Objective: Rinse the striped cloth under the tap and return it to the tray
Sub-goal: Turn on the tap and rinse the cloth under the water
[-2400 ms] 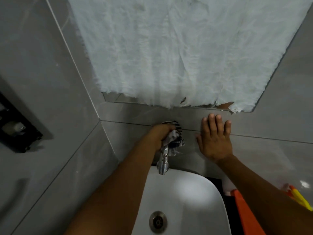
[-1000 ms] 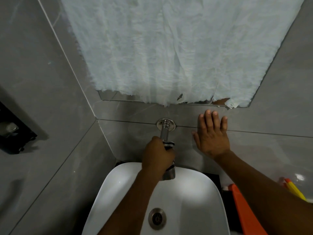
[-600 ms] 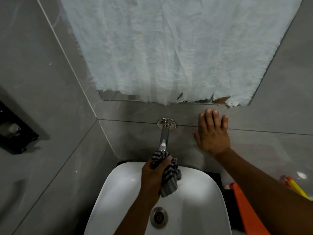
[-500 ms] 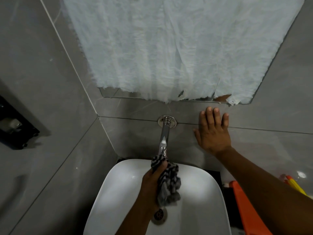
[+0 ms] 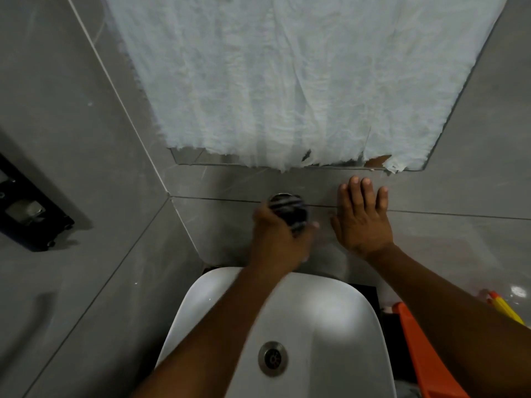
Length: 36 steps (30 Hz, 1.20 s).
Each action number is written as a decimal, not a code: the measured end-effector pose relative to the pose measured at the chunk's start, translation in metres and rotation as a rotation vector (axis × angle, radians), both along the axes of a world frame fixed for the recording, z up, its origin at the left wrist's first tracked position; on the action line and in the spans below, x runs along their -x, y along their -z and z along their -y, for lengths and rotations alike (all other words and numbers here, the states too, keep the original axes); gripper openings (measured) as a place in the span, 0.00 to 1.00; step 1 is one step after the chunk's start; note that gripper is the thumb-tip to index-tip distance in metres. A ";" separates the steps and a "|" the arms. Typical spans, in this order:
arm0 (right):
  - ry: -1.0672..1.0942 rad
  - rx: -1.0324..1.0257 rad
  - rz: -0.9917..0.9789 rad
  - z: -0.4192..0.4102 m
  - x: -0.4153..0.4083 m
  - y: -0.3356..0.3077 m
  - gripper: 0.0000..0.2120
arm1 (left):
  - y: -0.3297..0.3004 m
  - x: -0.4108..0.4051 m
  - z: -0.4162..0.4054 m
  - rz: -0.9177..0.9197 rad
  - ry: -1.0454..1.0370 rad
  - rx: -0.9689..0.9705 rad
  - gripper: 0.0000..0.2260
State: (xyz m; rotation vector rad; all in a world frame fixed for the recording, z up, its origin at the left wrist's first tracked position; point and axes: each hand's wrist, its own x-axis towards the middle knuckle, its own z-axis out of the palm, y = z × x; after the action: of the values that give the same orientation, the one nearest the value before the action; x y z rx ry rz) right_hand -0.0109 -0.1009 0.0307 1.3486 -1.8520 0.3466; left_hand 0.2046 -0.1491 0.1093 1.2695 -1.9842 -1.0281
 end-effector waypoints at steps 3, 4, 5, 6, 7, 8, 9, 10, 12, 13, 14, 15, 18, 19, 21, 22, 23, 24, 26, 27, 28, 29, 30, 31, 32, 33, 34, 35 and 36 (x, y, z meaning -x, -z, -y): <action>0.001 0.007 -0.012 0.000 0.001 0.002 0.38 | 0.007 0.036 -0.005 0.778 0.058 0.475 0.38; 0.003 0.010 -0.017 0.000 0.001 0.002 0.38 | 0.004 0.044 -0.004 0.888 0.070 0.474 0.37; 0.006 0.015 -0.024 0.000 0.002 0.002 0.38 | 0.003 0.048 0.000 0.909 0.086 0.450 0.36; 0.010 0.020 -0.028 0.001 0.002 0.002 0.38 | 0.001 0.050 0.007 0.877 0.110 0.434 0.35; 0.014 0.022 -0.028 0.001 0.002 0.002 0.38 | -0.002 0.049 0.015 0.726 0.099 0.388 0.32; 0.018 0.018 -0.019 0.001 0.001 0.003 0.38 | 0.001 0.044 0.026 0.530 0.070 0.310 0.27; 0.021 0.009 -0.003 0.001 0.001 0.003 0.37 | 0.003 0.036 0.037 0.244 0.039 0.089 0.21; 0.020 -0.003 0.019 0.001 0.000 0.002 0.38 | 0.004 0.025 0.045 -0.026 0.042 -0.212 0.15; 0.010 -0.028 0.052 -0.001 -0.001 0.002 0.39 | 0.009 0.004 0.052 -0.428 0.128 -0.805 0.14; 0.003 -0.035 0.056 -0.001 -0.002 0.003 0.39 | 0.014 -0.003 0.054 -0.504 0.140 -0.887 0.18; -0.005 -0.036 0.054 -0.002 -0.003 0.003 0.39 | 0.020 -0.005 0.054 -0.516 0.121 -0.856 0.20; -0.011 -0.036 0.050 -0.002 -0.003 0.002 0.39 | 0.027 -0.008 0.050 -0.487 0.070 -0.761 0.21; -0.017 -0.030 0.036 -0.002 -0.004 0.001 0.40 | 0.054 -0.025 0.024 -0.480 0.013 -0.753 0.17; -0.013 -0.024 0.028 -0.002 -0.005 0.002 0.40 | 0.065 -0.033 0.013 -0.536 0.027 -0.816 0.18; -0.013 -0.012 0.015 -0.003 -0.007 0.002 0.40 | 0.082 -0.047 -0.005 -0.721 0.030 -1.015 0.23; -0.014 -0.016 0.022 -0.004 -0.008 0.001 0.40 | 0.088 -0.051 -0.012 -0.796 0.050 -1.113 0.28; -0.011 -0.033 0.048 -0.005 -0.009 -0.001 0.40 | 0.092 -0.054 -0.020 -0.852 0.080 -1.186 0.31; -0.002 -0.057 0.088 -0.006 -0.013 -0.004 0.40 | 0.094 -0.056 -0.024 -0.907 0.105 -1.243 0.33; 0.041 -0.079 0.198 -0.011 -0.029 -0.011 0.41 | 0.093 -0.061 -0.033 -1.037 0.165 -1.264 0.34; 0.056 -0.071 0.278 -0.013 -0.042 -0.013 0.41 | 0.092 -0.066 -0.036 -1.081 0.203 -1.265 0.35; 0.054 -0.062 0.390 -0.018 -0.058 -0.014 0.40 | 0.088 -0.070 -0.038 -1.090 0.239 -1.269 0.37; 0.030 -0.055 0.573 -0.024 -0.079 -0.012 0.37 | 0.085 -0.074 -0.038 -1.076 0.282 -1.267 0.40; -0.004 -0.055 0.854 -0.031 -0.099 -0.009 0.36 | 0.081 -0.076 -0.038 -1.057 0.327 -1.262 0.39; -0.036 -0.072 1.202 -0.037 -0.119 -0.005 0.35 | 0.078 -0.076 -0.037 -1.036 0.350 -1.254 0.36; -0.033 -0.101 1.594 -0.043 -0.139 -0.004 0.36 | 0.077 -0.077 -0.037 -1.013 0.337 -1.248 0.30; 0.006 -0.165 1.975 -0.049 -0.155 -0.002 0.34 | 0.081 -0.079 -0.037 -0.993 0.294 -1.242 0.25; 0.029 -0.221 2.230 -0.056 -0.167 0.000 0.30 | 0.084 -0.081 -0.038 -0.976 0.255 -1.243 0.21; 0.026 -0.262 2.347 -0.063 -0.175 0.001 0.26 | 0.090 -0.084 -0.037 -0.957 0.215 -1.252 0.19; 0.032 -0.294 2.351 -0.068 -0.178 0.004 0.22 | 0.096 -0.087 -0.038 -0.927 0.180 -1.262 0.19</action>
State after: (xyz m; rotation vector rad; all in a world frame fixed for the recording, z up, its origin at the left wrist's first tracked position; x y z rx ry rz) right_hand 0.1672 -0.0325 0.0265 0.6019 -3.5923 2.4399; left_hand 0.2915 -0.1113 0.0132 0.7632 -0.6274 -2.5386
